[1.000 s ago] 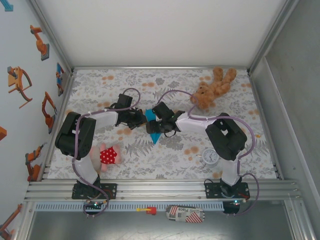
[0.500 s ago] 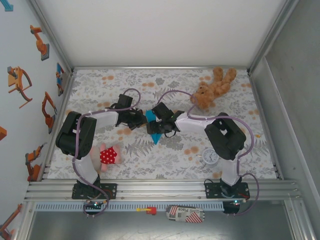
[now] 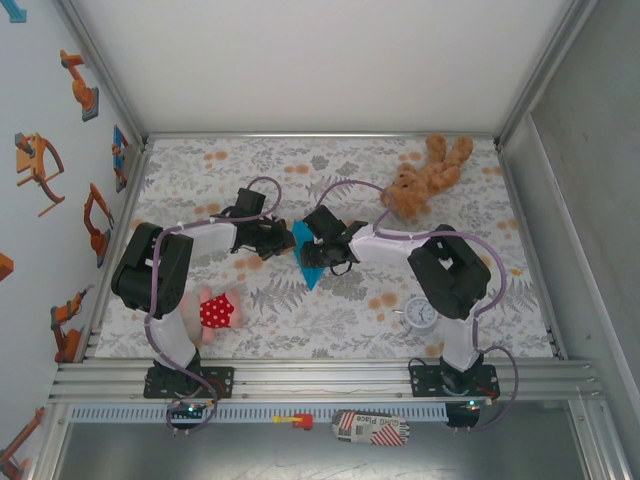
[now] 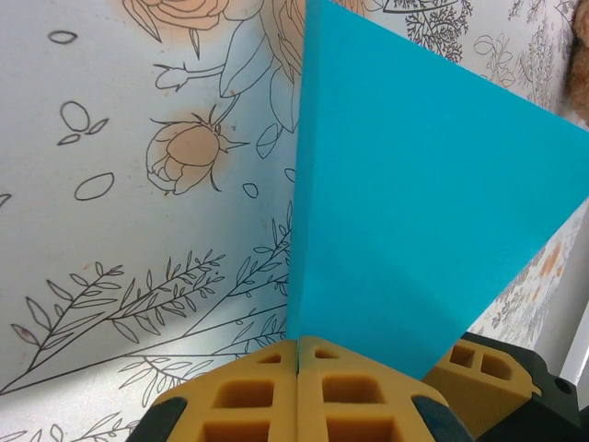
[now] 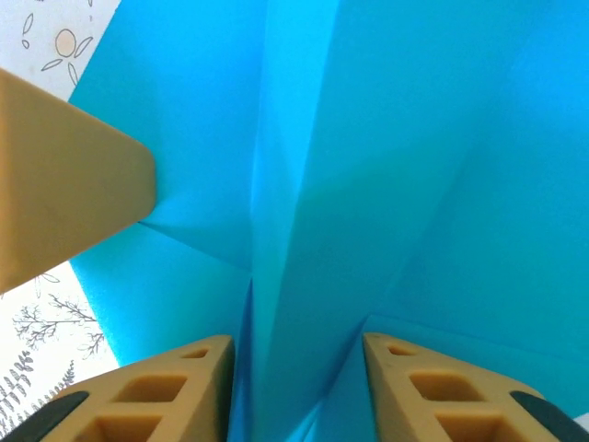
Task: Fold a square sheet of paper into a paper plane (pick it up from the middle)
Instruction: Move the paper plane to the top-center of the table.
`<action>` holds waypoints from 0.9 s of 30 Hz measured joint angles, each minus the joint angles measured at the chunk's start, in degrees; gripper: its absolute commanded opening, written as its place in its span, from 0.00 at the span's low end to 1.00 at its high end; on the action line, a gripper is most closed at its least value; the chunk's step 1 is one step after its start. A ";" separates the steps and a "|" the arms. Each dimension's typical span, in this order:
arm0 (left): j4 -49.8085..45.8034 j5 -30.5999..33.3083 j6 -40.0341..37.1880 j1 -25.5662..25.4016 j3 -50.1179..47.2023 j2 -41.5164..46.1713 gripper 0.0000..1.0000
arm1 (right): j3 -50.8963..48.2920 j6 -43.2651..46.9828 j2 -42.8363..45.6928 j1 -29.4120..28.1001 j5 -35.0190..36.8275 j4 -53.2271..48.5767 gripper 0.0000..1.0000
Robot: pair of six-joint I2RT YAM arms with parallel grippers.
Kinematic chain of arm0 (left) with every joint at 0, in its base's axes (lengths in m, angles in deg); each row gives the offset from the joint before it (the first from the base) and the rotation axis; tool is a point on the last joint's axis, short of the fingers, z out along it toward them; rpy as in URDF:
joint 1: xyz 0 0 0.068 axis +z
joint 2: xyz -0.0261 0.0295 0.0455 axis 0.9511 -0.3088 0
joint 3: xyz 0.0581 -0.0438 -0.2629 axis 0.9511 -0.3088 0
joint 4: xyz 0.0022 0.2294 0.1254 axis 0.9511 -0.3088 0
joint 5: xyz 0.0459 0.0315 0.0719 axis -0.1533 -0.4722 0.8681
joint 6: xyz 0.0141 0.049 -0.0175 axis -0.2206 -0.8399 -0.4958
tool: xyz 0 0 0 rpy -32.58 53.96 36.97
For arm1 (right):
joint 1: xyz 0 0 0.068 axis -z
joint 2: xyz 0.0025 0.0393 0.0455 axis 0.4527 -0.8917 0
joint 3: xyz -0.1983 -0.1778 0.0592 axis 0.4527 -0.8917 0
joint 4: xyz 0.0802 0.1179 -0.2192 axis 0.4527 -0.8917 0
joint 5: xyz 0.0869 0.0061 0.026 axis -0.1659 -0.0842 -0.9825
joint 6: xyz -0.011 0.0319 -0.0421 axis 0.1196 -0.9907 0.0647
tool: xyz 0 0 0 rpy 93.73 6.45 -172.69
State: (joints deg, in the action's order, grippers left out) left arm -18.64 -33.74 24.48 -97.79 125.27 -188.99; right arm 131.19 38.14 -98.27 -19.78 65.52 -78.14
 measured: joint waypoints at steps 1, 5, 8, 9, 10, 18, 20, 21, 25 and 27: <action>0.00 0.00 0.00 0.00 0.00 0.00 0.05 | 0.00 -0.15 0.00 0.00 0.20 -0.02 0.36; -0.02 -0.02 -0.04 0.00 0.00 0.00 0.16 | 0.00 -0.83 0.00 -0.02 0.72 -0.02 0.27; -0.37 0.02 -0.31 0.11 0.00 0.13 0.28 | 0.35 -1.33 0.00 -0.07 1.73 -1.03 0.17; -0.70 0.07 -0.24 0.26 0.00 0.35 0.31 | 0.68 -1.57 0.00 -0.07 2.34 -1.79 0.14; -1.27 0.28 -0.37 0.55 0.00 0.87 0.36 | 1.14 -1.73 0.00 -0.07 3.04 -2.49 0.12; -8.52 6.95 -1.92 6.84 -0.02 12.26 0.62 | 8.20 -2.12 -0.61 0.02 10.99 -9.49 0.02; -11.52 10.43 -3.08 7.98 -0.02 15.89 0.70 | 10.25 -2.14 -1.46 0.37 12.22 -10.25 0.02; -12.72 11.76 -3.30 8.24 -0.02 17.05 0.74 | 11.06 -2.14 -1.97 0.68 12.61 -10.56 0.02; -17.59 17.46 -4.83 8.76 -0.04 21.53 0.87 | 14.91 -2.16 -5.25 3.19 12.74 -11.96 0.01; -18.67 19.28 -5.20 9.01 -0.39 22.91 0.89 | 17.11 -2.16 -7.37 4.63 12.72 -12.31 0.01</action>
State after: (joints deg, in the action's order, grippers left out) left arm -37.31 -14.46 19.27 -88.79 124.87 -166.08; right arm 148.30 35.98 -105.63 -15.15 78.24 -90.45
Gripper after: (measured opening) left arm 0.872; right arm 0.050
